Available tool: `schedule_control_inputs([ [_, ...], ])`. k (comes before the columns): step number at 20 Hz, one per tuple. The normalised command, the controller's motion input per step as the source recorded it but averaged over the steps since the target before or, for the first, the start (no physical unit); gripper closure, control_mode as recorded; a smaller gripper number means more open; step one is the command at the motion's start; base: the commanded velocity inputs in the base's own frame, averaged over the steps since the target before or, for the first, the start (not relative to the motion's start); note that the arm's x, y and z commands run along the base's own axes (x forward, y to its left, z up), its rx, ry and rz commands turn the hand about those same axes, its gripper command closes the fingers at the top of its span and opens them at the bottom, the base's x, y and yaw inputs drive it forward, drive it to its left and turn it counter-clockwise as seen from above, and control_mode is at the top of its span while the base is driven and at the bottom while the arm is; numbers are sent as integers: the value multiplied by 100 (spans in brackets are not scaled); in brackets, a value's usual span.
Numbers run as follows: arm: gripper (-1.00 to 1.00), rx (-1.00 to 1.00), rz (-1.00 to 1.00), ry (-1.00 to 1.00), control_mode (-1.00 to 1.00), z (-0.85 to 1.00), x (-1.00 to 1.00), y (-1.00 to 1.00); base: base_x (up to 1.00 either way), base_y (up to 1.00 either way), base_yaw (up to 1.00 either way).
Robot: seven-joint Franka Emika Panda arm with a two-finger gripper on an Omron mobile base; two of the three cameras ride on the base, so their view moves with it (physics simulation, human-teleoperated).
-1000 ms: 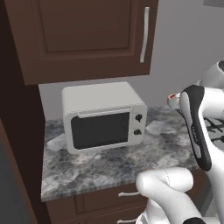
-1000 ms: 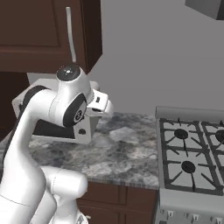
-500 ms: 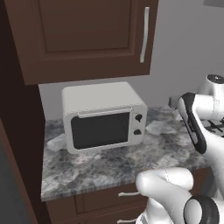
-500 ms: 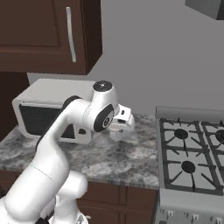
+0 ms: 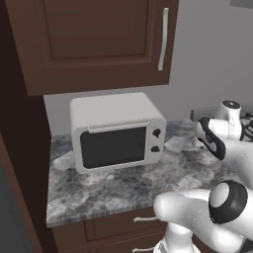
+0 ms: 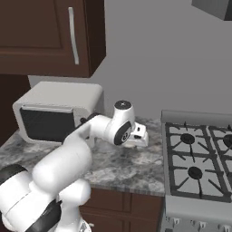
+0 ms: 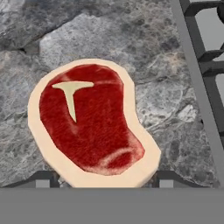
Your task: Open the fridge, remove the pear, carrot, and steak, and place them on any counter.
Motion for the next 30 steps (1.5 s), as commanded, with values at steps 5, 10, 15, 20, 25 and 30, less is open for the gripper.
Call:
schedule_control_inputs([
  [5,100,0,2,1,-100,-69,36,-7,0,0,0],
  [10,100,0,1,0,-100,-70,20,-1,0,0,0],
  [15,100,0,1,5,-100,-52,4,-4,0,0,0],
  [20,-100,0,0,10,-100,-6,-1,-7,0,0,0],
  [25,-100,0,0,1,-100,24,-37,0,0,0,0],
  [30,-100,0,0,2,-100,95,-43,48,0,0,0],
])
